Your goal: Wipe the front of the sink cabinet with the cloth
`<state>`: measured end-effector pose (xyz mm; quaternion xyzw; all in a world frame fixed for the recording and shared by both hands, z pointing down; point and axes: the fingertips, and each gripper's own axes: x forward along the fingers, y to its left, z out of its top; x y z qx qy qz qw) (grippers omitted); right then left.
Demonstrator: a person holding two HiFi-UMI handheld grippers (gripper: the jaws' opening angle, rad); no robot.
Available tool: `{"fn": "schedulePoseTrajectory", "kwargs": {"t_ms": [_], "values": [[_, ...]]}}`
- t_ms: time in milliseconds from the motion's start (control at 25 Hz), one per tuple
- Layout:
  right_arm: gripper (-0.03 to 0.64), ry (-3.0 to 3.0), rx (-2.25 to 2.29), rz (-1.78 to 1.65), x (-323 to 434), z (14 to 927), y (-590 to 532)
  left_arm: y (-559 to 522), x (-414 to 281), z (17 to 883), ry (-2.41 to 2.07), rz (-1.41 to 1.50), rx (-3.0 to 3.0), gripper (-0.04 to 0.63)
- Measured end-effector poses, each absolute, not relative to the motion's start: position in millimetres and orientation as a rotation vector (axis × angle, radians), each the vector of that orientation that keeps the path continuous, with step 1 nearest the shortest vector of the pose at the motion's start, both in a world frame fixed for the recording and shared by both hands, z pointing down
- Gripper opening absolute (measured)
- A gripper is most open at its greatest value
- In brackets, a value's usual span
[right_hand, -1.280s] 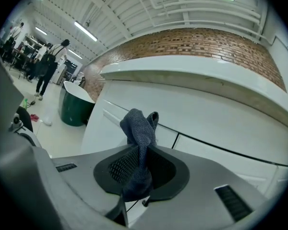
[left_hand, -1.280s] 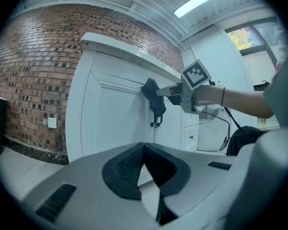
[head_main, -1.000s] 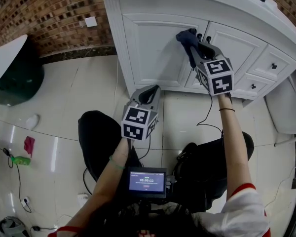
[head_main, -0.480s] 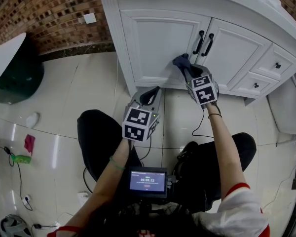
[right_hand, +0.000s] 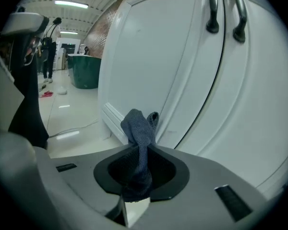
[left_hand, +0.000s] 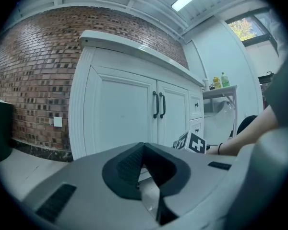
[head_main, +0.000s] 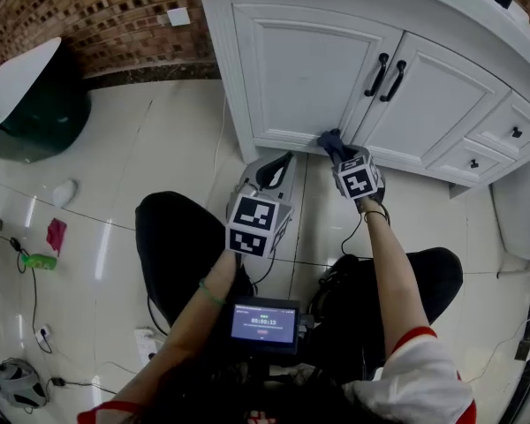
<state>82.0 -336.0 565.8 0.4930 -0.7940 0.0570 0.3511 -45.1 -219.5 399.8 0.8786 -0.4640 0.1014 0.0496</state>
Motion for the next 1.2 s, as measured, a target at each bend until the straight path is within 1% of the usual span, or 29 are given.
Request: {"fn": "schedulePoseTrajectory", "kwargs": {"t_ms": [120, 280, 440, 600, 960, 1200], "values": [[0.064, -2.055, 1.266, 0.185, 82, 576, -334, -218, -44, 400, -1.425, 0.313, 2.672, 0.020], [0.064, -2.101, 1.233, 0.122, 76, 551, -331, -211, -40, 401, -1.435, 0.324, 2.672, 0.020], [0.064, -2.185, 1.231, 0.053, 72, 497, -324, -203, -30, 398, -1.441, 0.320, 2.671, 0.020], [0.064, -2.239, 1.272, -0.004, 85, 434, -309, -191, -17, 384, -1.456, 0.292, 2.695, 0.020], [0.064, -2.355, 1.402, -0.185, 133, 292, -282, -171, 20, 348, -1.469, 0.210, 2.746, 0.020], [0.064, -2.337, 1.561, -0.272, 177, 226, -290, -167, 52, 333, -1.413, 0.238, 2.815, 0.020]]}}
